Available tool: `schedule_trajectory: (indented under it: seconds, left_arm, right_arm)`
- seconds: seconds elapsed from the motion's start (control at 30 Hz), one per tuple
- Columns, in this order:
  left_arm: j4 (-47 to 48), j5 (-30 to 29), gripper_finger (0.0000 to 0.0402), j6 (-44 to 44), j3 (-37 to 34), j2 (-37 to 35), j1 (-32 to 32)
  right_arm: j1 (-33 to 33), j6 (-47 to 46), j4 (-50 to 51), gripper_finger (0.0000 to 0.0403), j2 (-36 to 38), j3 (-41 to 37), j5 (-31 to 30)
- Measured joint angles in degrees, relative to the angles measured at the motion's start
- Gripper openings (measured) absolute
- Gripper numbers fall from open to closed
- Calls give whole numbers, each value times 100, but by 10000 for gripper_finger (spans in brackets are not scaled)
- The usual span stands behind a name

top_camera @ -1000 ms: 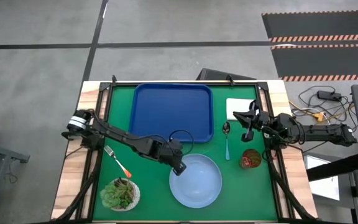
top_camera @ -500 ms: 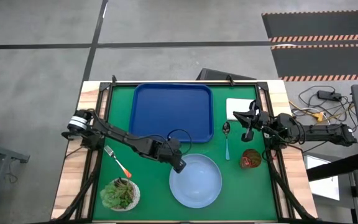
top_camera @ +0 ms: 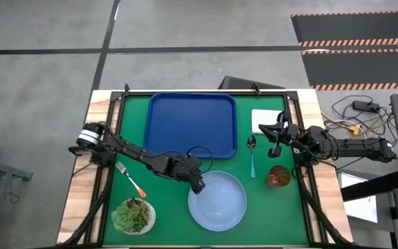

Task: Pick and place plate/cup/fork/spoon on tray
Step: Put the blue plate on the blue tray

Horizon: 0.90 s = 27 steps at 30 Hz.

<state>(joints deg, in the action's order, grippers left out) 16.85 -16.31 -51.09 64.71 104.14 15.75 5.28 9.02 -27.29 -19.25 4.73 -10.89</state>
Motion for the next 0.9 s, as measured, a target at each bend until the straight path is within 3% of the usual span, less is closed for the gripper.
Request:
schedule_trajectory:
  seconds: [0.27,0.67,0.9]
  left_arm:
    - [-532,-7,144,107,-164,87,2]
    - [-604,36,140,242,-248,160,4]
    - [-600,38,80,204,-287,158,4]
  right_arm:
    - [0,-79,35,9,-3,0,-22]
    - [0,-92,57,9,-4,0,-121]
    - [-1,-92,57,9,-4,0,-121]
